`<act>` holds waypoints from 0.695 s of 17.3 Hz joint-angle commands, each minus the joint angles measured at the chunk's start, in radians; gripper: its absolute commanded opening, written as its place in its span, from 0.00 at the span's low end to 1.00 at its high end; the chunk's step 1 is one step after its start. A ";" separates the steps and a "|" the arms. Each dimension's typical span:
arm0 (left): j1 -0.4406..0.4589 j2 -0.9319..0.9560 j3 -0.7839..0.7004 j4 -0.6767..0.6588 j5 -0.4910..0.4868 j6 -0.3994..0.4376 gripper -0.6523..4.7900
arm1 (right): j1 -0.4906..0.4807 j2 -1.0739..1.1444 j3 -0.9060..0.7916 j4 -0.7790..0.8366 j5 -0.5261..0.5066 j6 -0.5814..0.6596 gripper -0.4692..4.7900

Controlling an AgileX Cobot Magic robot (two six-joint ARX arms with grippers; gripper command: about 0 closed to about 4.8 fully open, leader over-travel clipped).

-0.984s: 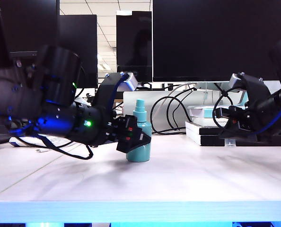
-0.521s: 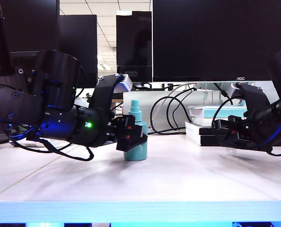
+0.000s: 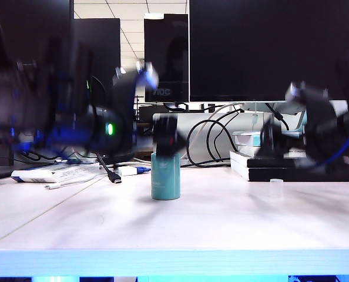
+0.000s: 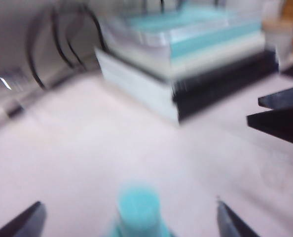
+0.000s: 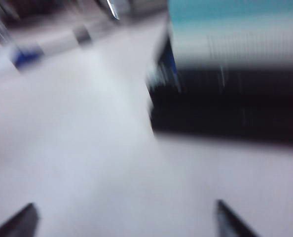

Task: Pick up the sprayer with the left hand and remove the lid with the right hand then place it on the table.

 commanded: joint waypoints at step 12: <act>0.019 -1.457 -0.013 -1.353 -0.610 0.098 0.53 | 0.005 -1.215 -0.043 -0.840 0.157 -0.005 0.26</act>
